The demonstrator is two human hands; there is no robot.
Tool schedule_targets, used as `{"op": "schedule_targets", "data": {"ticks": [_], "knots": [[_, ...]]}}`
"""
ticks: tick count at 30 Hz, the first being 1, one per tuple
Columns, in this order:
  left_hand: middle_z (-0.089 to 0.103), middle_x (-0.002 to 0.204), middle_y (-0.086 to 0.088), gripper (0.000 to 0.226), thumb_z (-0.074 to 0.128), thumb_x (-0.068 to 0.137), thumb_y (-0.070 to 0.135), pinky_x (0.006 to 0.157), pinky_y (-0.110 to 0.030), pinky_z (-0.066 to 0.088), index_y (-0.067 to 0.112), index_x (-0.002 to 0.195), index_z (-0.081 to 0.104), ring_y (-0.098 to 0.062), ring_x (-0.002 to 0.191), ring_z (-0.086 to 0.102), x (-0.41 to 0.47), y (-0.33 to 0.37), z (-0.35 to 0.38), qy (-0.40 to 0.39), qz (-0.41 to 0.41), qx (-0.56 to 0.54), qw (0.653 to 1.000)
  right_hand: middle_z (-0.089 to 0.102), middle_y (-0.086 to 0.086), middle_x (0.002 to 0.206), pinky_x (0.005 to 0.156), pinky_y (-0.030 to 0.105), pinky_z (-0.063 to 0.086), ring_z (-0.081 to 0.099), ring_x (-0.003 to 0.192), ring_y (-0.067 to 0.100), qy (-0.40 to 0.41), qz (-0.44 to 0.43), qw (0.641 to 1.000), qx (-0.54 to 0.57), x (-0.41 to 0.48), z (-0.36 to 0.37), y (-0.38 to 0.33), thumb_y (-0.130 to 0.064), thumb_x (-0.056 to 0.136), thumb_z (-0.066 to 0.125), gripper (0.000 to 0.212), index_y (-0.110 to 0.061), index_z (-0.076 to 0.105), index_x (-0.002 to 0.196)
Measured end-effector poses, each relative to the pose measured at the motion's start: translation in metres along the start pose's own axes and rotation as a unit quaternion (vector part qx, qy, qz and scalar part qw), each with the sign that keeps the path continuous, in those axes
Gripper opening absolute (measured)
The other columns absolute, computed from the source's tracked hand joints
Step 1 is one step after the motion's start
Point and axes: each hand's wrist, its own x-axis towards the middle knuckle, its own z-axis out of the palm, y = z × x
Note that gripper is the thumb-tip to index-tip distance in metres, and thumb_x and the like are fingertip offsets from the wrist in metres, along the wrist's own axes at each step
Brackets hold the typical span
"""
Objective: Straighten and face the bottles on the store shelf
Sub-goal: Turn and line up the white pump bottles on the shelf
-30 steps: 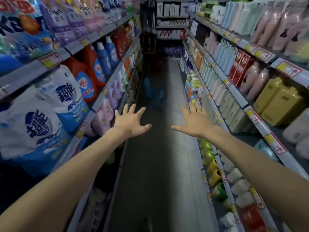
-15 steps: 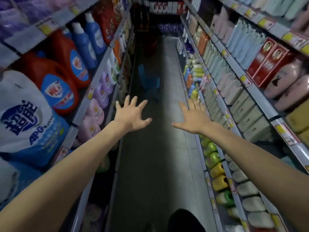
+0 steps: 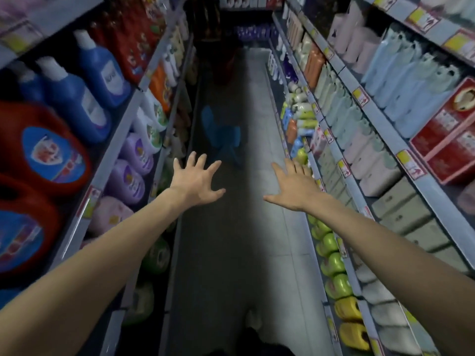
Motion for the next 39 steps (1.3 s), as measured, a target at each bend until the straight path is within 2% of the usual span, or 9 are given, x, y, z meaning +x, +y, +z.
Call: {"op": "schedule_targets", "data": {"ticks": [13,18,21,25,28,33,39], "knots": [[0.013,0.173,-0.009,0.093,0.039,0.086,0.080,0.122,-0.071,0.013,0.039,0.164,0.010,-0.037,0.160,0.003,0.210,-0.054,0.004,0.007,-0.012,-0.060,0.998,0.003,0.019,0.172,0.128,0.053,0.009,0.001,0.159,0.041,-0.006,-0.011,1.000,0.012,0.237,-0.023,0.019,-0.080,0.087,0.050,0.109,-0.022,0.004,0.166],[0.010,0.174,-0.007,0.091,0.038,0.088,0.081,0.123,-0.070,0.014,0.040,0.164,0.008,-0.035,0.160,0.002,0.313,-0.099,0.011,0.007,-0.010,-0.094,0.996,-0.005,0.013,0.173,0.126,0.057,0.003,-0.008,0.159,0.040,-0.016,0.015,1.000,0.021,0.345,-0.033,0.012,-0.085,0.085,0.045,0.112,-0.024,-0.003,0.166],[0.010,0.174,-0.007,0.091,0.040,0.089,0.079,0.123,-0.069,0.014,0.040,0.164,0.008,-0.035,0.160,0.001,0.374,-0.128,0.005,-0.002,-0.006,-0.110,0.994,-0.006,0.013,0.173,0.126,0.055,-0.001,-0.008,0.159,0.039,-0.027,0.041,0.998,0.033,0.403,-0.051,0.008,-0.086,0.085,0.045,0.112,-0.024,-0.004,0.166],[0.009,0.174,-0.008,0.091,0.040,0.090,0.078,0.124,-0.068,0.013,0.038,0.165,0.008,-0.035,0.160,0.001,0.451,-0.155,-0.010,-0.011,0.006,-0.109,0.994,-0.003,0.014,0.173,0.126,0.054,0.003,-0.003,0.159,0.037,-0.017,0.054,0.997,0.043,0.475,-0.067,0.012,-0.083,0.087,0.046,0.110,-0.022,0.000,0.166],[0.009,0.174,-0.007,0.091,0.039,0.089,0.079,0.124,-0.068,0.012,0.039,0.165,0.007,-0.035,0.160,0.000,0.502,-0.162,-0.014,-0.013,0.023,-0.101,0.995,0.000,0.015,0.172,0.126,0.057,0.008,0.000,0.159,0.036,-0.015,0.069,0.996,0.060,0.519,-0.068,0.022,-0.083,0.087,0.046,0.110,-0.022,0.000,0.166],[0.006,0.174,-0.007,0.090,0.037,0.090,0.078,0.125,-0.066,0.010,0.039,0.164,0.005,-0.034,0.161,-0.003,0.595,-0.157,-0.017,-0.026,0.061,-0.090,0.994,0.002,0.016,0.172,0.127,0.057,0.008,0.000,0.159,0.036,-0.001,0.097,0.992,0.078,0.590,-0.063,0.050,-0.081,0.088,0.046,0.108,-0.023,0.000,0.166],[0.008,0.174,-0.007,0.089,0.039,0.090,0.077,0.124,-0.068,0.011,0.039,0.164,0.006,-0.035,0.160,-0.001,0.737,-0.132,-0.028,-0.033,0.120,-0.060,0.990,0.006,0.017,0.170,0.127,0.055,0.012,0.005,0.158,0.038,0.031,0.139,0.985,0.103,0.691,-0.058,0.117,-0.079,0.087,0.050,0.107,-0.022,0.006,0.165]]}}
